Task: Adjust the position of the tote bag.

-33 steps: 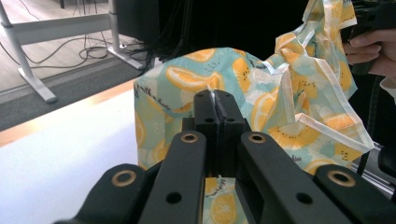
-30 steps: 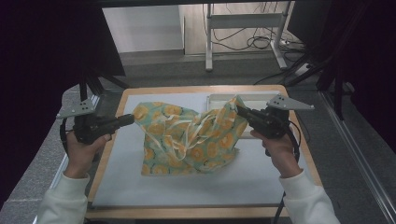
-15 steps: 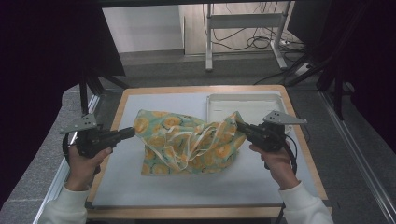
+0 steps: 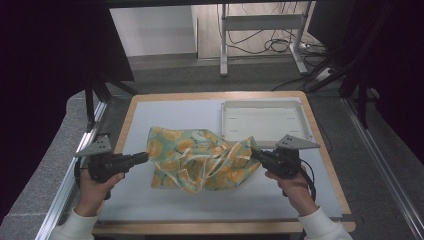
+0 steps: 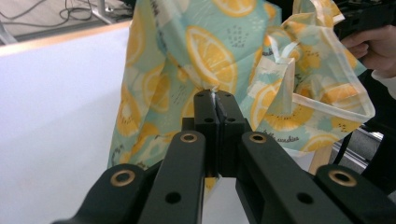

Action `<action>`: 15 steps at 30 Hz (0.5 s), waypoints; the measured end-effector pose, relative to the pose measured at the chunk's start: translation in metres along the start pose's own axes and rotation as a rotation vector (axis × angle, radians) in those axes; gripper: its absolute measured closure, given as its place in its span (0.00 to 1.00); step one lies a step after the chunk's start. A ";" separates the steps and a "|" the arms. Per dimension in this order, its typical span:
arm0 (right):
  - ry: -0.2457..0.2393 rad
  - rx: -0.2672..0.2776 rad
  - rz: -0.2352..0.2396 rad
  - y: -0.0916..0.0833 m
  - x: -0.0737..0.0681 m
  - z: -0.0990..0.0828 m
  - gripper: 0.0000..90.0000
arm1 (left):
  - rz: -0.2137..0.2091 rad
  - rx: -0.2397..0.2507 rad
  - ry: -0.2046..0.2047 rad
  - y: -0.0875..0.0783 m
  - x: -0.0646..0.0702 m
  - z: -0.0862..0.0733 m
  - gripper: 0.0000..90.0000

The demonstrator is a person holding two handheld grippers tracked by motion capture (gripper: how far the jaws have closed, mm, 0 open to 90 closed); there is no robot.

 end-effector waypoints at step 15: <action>0.021 -0.107 0.026 0.005 -0.003 -0.041 0.96 | -0.022 -0.080 -0.054 0.017 -0.003 -0.039 0.99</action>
Point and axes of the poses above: each handheld gripper's, and its own axes: y roughly forward along the jaws, z roughly out of its top, x roughly to its right, the point moved 4 cm from there along y, roughly forward along the jaws, and after that the axes turned 5 degrees about z, right-handed, at the moved point
